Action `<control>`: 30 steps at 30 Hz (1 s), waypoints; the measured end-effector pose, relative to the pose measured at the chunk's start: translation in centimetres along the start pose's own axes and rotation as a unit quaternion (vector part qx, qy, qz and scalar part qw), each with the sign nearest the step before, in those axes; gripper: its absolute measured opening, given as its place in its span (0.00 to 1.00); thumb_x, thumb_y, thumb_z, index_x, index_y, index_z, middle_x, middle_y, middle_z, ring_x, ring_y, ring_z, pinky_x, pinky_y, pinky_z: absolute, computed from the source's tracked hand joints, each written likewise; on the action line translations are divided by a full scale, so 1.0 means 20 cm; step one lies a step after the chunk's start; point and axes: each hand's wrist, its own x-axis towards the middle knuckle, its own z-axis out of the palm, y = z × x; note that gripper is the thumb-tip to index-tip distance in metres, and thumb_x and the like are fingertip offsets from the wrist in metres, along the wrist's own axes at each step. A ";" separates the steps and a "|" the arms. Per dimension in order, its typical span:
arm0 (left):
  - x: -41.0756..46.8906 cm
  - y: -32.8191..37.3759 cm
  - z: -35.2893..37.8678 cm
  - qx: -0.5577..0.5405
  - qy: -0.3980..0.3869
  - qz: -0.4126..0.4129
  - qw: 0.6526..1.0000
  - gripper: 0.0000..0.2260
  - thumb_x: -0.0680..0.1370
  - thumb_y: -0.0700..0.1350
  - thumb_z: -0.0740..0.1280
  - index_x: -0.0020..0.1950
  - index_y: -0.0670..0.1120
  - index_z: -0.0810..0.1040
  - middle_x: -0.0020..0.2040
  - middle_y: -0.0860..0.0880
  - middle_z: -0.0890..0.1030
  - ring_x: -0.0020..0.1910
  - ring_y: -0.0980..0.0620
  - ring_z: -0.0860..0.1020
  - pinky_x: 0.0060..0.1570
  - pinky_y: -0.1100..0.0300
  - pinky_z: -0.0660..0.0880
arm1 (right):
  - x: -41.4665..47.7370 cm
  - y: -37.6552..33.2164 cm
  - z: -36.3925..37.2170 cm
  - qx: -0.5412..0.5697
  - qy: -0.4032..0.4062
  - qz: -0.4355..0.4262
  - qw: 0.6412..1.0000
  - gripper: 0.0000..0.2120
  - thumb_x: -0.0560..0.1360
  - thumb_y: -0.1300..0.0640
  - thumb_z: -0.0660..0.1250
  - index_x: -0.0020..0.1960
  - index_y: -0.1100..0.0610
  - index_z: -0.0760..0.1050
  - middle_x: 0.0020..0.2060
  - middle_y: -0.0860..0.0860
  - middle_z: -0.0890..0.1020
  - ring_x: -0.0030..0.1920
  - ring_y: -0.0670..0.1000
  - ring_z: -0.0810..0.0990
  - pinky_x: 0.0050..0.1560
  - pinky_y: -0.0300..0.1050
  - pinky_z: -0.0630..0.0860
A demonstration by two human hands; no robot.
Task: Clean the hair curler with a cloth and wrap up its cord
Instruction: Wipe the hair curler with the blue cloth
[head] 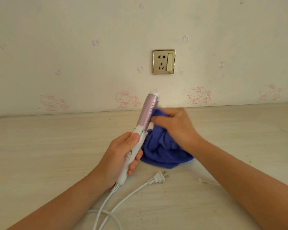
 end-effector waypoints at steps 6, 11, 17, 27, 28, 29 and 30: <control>0.00 -0.01 -0.01 -0.012 0.005 -0.002 1.000 0.17 0.78 0.57 0.66 0.47 0.42 0.74 0.36 0.39 0.75 0.20 0.49 0.66 0.19 0.63 0.65 | 0.00 0.03 0.01 -0.013 -0.073 0.002 0.997 0.10 0.75 0.69 0.71 0.52 0.60 0.87 0.46 0.52 0.89 0.49 0.49 0.88 0.57 0.46 0.83; 0.01 0.00 -0.01 0.009 -0.020 -0.005 1.000 0.24 0.76 0.60 0.69 0.49 0.38 0.73 0.36 0.39 0.74 0.21 0.49 0.66 0.20 0.63 0.64 | 0.02 0.00 -0.01 0.026 0.048 -0.036 0.998 0.10 0.76 0.66 0.71 0.52 0.57 0.88 0.47 0.51 0.89 0.51 0.50 0.87 0.54 0.43 0.83; 0.00 0.00 -0.01 -0.021 0.008 -0.015 1.000 0.25 0.78 0.57 0.66 0.55 0.34 0.72 0.35 0.39 0.74 0.20 0.50 0.66 0.19 0.63 0.64 | -0.02 0.04 0.06 -0.016 -0.020 -0.010 1.000 0.10 0.75 0.68 0.71 0.51 0.58 0.88 0.44 0.59 0.89 0.46 0.51 0.87 0.53 0.51 0.84; 0.00 0.00 0.00 0.014 -0.016 -0.011 1.000 0.26 0.74 0.63 0.69 0.51 0.38 0.75 0.35 0.40 0.74 0.20 0.49 0.66 0.20 0.63 0.64 | 0.03 0.00 -0.03 0.030 0.087 -0.055 0.994 0.11 0.76 0.67 0.71 0.52 0.55 0.88 0.48 0.51 0.89 0.52 0.46 0.86 0.55 0.41 0.82; 0.00 -0.01 0.00 0.021 -0.020 -0.012 0.999 0.26 0.74 0.63 0.68 0.50 0.39 0.75 0.35 0.40 0.74 0.20 0.50 0.66 0.20 0.63 0.64 | 0.04 -0.02 -0.06 0.046 0.109 -0.053 0.992 0.10 0.76 0.66 0.72 0.51 0.55 0.88 0.47 0.54 0.89 0.49 0.46 0.86 0.53 0.41 0.83; 0.00 -0.01 0.00 0.022 -0.020 -0.013 0.999 0.26 0.74 0.63 0.68 0.50 0.39 0.75 0.35 0.40 0.74 0.20 0.50 0.66 0.20 0.63 0.64 | 0.04 -0.02 -0.07 0.048 0.107 -0.048 0.992 0.10 0.76 0.66 0.72 0.51 0.55 0.88 0.45 0.57 0.89 0.46 0.47 0.85 0.51 0.42 0.83; 0.00 -0.01 0.00 0.017 -0.017 -0.013 1.000 0.26 0.75 0.62 0.68 0.50 0.38 0.74 0.35 0.40 0.74 0.20 0.50 0.66 0.20 0.63 0.64 | 0.04 -0.02 -0.06 0.039 0.082 -0.038 0.995 0.09 0.76 0.67 0.72 0.51 0.57 0.88 0.43 0.58 0.88 0.44 0.47 0.84 0.49 0.44 0.83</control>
